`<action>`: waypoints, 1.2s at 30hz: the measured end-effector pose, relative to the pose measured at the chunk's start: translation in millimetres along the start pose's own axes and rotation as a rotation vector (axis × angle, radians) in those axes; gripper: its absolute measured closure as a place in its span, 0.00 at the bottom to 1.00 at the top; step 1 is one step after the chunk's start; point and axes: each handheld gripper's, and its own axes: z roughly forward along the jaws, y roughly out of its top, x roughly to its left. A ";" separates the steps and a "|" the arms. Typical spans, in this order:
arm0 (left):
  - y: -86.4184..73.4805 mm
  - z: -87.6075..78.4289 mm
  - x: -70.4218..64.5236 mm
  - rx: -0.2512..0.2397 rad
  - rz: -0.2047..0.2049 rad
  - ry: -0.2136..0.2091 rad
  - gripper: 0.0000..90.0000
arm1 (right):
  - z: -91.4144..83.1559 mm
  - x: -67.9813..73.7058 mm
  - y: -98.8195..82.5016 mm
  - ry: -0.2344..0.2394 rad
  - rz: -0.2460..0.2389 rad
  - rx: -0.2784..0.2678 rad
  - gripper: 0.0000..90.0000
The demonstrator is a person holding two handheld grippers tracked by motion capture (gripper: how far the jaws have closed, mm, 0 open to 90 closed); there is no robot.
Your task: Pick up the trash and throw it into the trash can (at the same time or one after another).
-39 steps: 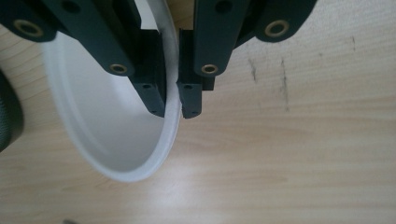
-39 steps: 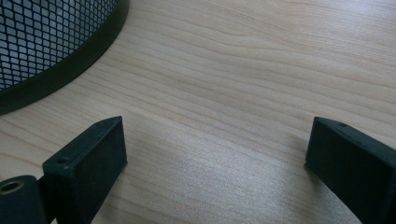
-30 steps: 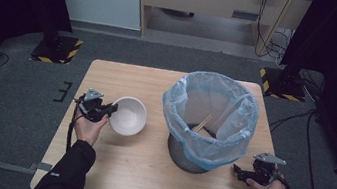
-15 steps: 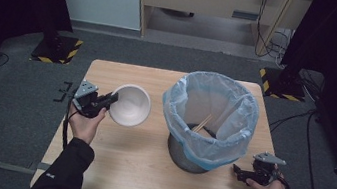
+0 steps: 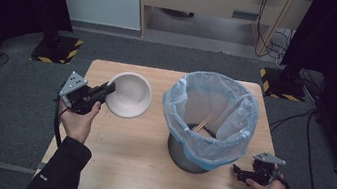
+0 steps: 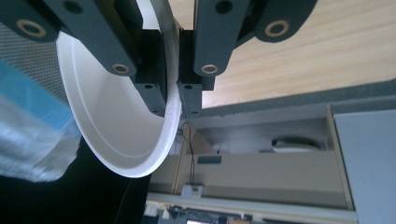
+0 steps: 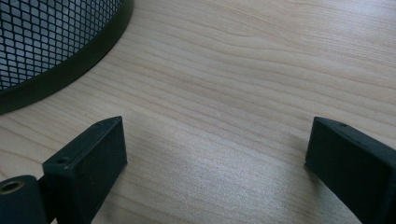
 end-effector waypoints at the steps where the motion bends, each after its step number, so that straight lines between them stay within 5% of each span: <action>1: 2.6 -2.2 -1.3 -0.012 0.003 -0.004 0.93 | 0.0 0.0 0.0 0.000 0.000 0.000 0.06; 17: 33.6 -30.2 -22.6 -0.154 0.036 -0.055 0.93 | 0.3 0.2 0.1 0.001 -0.002 -0.002 0.06; 26: 46.1 -44.9 -27.3 -0.211 0.022 -0.077 0.93 | 0.4 0.3 0.2 0.000 -0.003 -0.001 0.06; 36: 65.0 -42.9 -41.4 -0.250 0.034 -0.115 0.93 | 0.4 0.3 0.2 0.000 -0.003 -0.001 0.06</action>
